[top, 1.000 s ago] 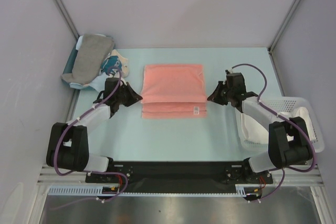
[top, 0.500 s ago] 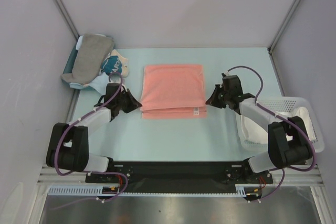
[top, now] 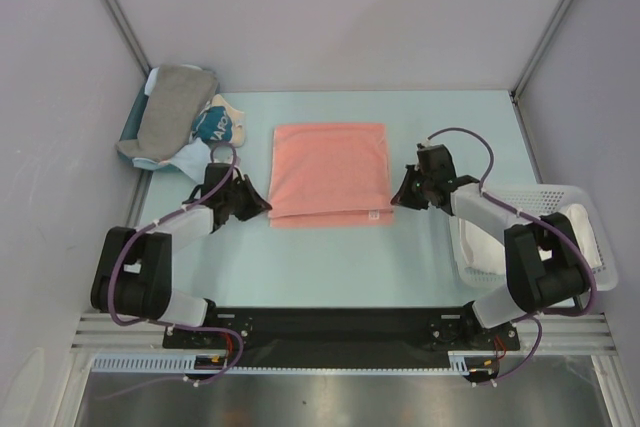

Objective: Fold and stack the towels
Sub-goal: Fold the towel

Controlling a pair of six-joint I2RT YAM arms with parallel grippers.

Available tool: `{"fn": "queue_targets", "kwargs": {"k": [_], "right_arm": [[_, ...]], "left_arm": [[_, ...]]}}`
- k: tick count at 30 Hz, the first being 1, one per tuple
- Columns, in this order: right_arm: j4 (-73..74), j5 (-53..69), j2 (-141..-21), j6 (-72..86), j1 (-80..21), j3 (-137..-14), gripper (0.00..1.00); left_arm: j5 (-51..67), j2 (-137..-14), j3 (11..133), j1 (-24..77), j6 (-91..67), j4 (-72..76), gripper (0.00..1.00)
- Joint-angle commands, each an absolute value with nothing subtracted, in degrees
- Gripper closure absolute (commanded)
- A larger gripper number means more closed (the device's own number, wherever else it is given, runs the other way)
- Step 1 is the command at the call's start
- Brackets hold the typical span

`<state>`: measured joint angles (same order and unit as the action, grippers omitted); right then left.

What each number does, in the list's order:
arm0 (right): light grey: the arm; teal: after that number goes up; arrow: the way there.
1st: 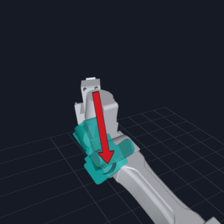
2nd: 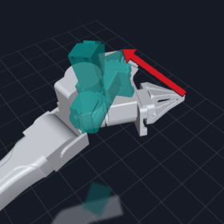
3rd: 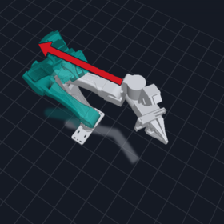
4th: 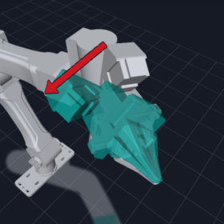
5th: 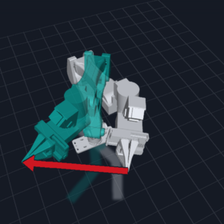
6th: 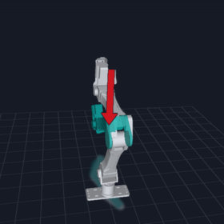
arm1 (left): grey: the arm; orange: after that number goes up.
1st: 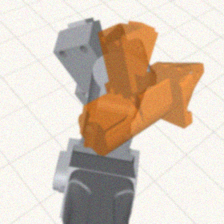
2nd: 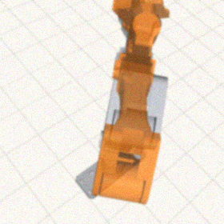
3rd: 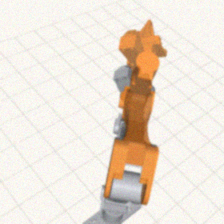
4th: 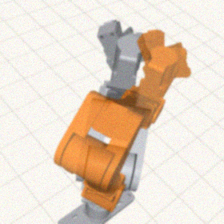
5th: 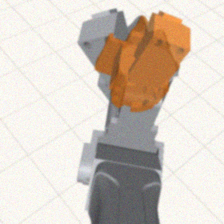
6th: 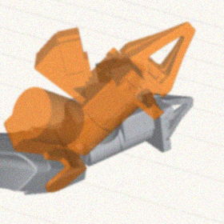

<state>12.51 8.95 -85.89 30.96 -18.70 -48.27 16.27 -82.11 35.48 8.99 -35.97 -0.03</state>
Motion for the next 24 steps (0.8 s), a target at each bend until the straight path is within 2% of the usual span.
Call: {"fn": "queue_targets", "kwargs": {"k": [1,10,24], "right_arm": [[15.4,6.7,-83.1,29.5,-18.0,-52.7,1.00],[18.3,5.7,-77.9,29.4,-17.8,-52.3,1.00],[12.0,6.3,-79.2,31.6,-19.3,-42.5,1.00]], "left_arm": [[16.9,-78.6,38.7,9.1,-34.7,-1.1,1.00],[15.9,-72.6,40.1,9.1,-33.5,-6.3,1.00],[16.0,-75.6,32.1,9.4,-34.4,-0.2,0.99]]}}
